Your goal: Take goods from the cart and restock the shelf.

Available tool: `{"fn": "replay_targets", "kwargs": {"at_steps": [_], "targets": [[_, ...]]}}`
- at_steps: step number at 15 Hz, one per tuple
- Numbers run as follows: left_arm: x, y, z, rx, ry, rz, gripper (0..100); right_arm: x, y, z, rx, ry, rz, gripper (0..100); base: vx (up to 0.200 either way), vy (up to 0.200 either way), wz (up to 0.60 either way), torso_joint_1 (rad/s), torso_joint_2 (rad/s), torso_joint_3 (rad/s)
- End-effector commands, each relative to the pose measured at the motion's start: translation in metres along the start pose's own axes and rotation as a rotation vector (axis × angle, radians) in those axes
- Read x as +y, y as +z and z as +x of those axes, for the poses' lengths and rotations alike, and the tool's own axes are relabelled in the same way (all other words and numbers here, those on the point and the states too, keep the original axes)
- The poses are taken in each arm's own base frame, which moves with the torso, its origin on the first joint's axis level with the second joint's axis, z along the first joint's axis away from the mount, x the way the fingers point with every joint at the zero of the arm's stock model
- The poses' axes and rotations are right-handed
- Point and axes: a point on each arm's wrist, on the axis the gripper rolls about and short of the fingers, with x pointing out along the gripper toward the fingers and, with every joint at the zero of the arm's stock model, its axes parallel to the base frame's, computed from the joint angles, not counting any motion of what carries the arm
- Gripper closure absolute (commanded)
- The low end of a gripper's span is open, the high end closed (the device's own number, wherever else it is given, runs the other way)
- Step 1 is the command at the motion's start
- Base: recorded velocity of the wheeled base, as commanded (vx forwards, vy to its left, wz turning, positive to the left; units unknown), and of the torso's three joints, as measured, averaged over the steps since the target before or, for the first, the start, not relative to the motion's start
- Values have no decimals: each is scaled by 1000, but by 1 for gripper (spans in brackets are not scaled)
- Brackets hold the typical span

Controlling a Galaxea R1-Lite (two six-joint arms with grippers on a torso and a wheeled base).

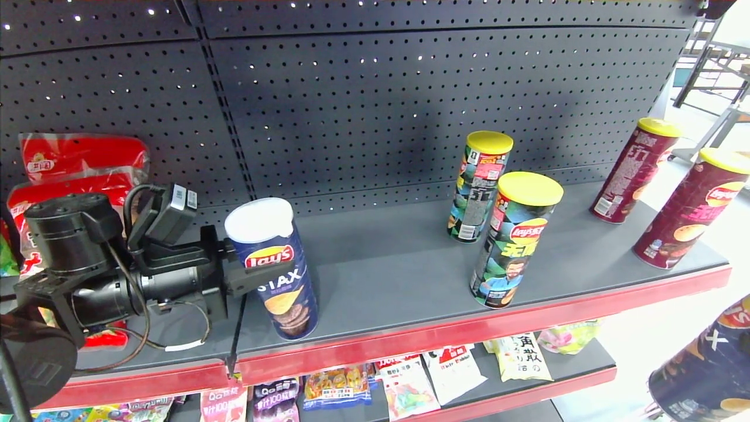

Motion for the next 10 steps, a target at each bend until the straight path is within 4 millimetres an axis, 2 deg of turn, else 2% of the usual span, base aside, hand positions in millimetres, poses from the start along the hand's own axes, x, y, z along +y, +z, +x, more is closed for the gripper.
{"fn": "replay_targets", "kwargs": {"at_steps": [1, 10], "targets": [[-1, -3, 0, -1, -39, -7, 100, 0, 0, 0, -1, -2, 0, 100, 0, 0, 0, 0, 0, 0], [1, -4, 0, 3, -28, -14, 100, 0, 0, 0, 0, -3, -2, 100, 0, 0, 0, 0, 0, 0]]}}
